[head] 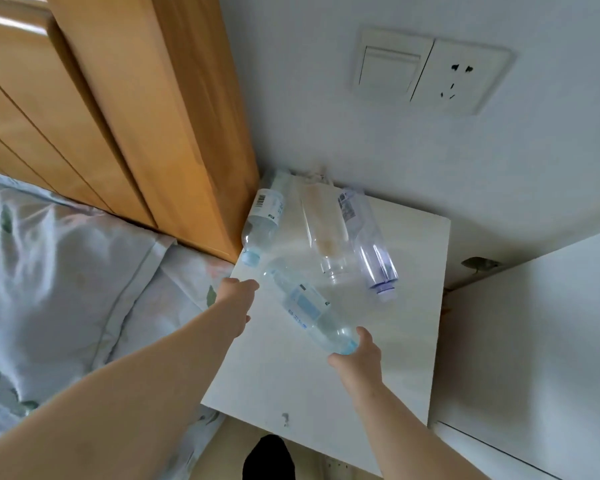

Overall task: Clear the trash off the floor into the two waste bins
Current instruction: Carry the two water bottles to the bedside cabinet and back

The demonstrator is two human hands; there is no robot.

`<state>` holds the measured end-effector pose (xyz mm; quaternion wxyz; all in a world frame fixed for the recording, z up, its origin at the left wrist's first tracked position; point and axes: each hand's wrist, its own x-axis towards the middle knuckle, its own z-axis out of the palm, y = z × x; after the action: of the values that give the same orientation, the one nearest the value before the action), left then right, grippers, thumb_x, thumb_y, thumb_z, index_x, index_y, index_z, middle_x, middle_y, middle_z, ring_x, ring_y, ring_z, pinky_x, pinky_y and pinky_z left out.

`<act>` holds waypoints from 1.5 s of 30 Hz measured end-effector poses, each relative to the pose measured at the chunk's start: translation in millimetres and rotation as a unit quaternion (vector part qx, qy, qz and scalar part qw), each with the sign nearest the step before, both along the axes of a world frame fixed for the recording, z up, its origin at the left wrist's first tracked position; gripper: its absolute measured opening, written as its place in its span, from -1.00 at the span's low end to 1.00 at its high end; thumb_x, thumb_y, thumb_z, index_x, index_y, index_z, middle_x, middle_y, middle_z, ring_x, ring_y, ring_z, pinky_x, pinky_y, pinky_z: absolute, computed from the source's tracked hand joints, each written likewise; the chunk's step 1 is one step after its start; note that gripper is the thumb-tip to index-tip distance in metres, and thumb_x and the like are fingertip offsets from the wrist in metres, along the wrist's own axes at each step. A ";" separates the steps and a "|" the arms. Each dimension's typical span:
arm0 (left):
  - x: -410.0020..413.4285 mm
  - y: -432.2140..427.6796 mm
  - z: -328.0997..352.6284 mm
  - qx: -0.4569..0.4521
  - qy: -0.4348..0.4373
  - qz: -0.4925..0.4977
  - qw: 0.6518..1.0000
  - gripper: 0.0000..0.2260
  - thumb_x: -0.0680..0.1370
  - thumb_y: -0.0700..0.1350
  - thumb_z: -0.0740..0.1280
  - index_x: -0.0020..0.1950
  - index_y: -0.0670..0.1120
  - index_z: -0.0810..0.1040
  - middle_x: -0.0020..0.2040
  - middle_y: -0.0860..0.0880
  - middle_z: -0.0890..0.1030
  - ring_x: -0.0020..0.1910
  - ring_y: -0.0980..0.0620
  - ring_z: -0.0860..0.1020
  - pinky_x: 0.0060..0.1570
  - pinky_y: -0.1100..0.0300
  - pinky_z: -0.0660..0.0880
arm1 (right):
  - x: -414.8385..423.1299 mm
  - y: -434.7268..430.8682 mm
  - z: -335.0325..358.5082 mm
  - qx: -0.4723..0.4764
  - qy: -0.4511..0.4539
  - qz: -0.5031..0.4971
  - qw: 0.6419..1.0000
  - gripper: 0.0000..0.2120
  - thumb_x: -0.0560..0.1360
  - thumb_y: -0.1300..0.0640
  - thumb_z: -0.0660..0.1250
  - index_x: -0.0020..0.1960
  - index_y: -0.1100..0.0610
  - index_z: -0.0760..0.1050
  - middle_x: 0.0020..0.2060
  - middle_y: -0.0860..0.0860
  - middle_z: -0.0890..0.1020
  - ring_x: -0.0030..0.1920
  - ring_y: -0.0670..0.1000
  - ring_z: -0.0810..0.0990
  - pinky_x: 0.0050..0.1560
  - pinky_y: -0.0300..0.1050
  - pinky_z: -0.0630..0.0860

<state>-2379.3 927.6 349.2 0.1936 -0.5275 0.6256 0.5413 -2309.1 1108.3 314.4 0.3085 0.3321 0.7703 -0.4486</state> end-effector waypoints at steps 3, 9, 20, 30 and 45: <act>-22.4 -4.5 -11.8 0.014 0.020 -0.009 1.000 -0.48 0.52 -0.08 0.32 0.44 -0.02 0.22 0.24 -0.08 0.40 0.09 -0.06 0.38 -0.05 0.09 0.41 | -6.3 -5.9 -8.9 0.014 0.002 -0.018 1.000 -0.44 0.37 0.32 0.26 0.35 0.09 0.30 0.20 0.15 0.44 0.06 0.22 0.56 -0.08 -0.07 0.50; -56.1 -2.5 -26.1 0.014 0.016 0.004 1.000 -0.66 0.54 -0.11 0.28 0.29 -0.07 0.30 0.15 -0.06 0.45 0.00 -0.07 0.38 -0.04 0.10 0.42 | -17.7 -0.9 -19.0 0.050 0.003 -0.012 0.999 -0.59 0.45 0.32 0.17 0.29 0.16 0.39 0.17 0.18 0.46 -0.13 0.10 0.46 -0.15 -0.16 0.42; -29.5 -6.0 -32.7 0.062 0.046 0.021 0.997 -0.66 0.53 -0.18 0.31 0.30 -0.10 0.41 -0.19 0.02 0.46 -0.25 0.13 0.47 -0.15 0.18 0.46 | -3.3 19.6 -8.0 -0.021 -0.062 -0.037 0.997 -0.80 0.42 0.25 0.30 0.04 0.13 0.43 -0.33 -0.01 0.45 -0.26 0.05 0.43 -0.23 -0.13 0.35; 113.1 6.3 1.9 0.047 0.059 0.107 0.991 -0.83 0.56 -0.15 0.27 0.13 -0.12 0.41 -0.10 -0.01 0.49 -0.14 0.04 0.54 -0.26 0.23 0.45 | 36.4 32.1 52.3 -0.133 -0.090 0.029 0.987 -0.86 0.50 0.03 0.32 -0.12 0.10 0.46 -0.25 0.02 0.54 -0.32 -0.02 0.46 -0.30 -0.20 0.38; 400.7 21.8 60.9 0.079 0.152 0.541 0.823 -0.80 0.58 -0.14 0.26 0.19 -0.11 0.41 0.09 -0.06 0.46 -0.27 0.08 0.49 -0.28 0.21 0.38 | 190.3 -48.2 104.7 -0.106 -0.112 0.358 0.921 -0.73 0.49 -0.06 0.33 -0.16 0.16 0.46 -0.37 0.05 0.50 -0.47 -0.05 0.38 -0.46 -0.24 0.27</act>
<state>-1978.5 949.5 410.1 -0.1864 -0.6752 0.2162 0.6802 -2118.8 1060.1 419.2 0.5660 0.0470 0.7463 -0.3471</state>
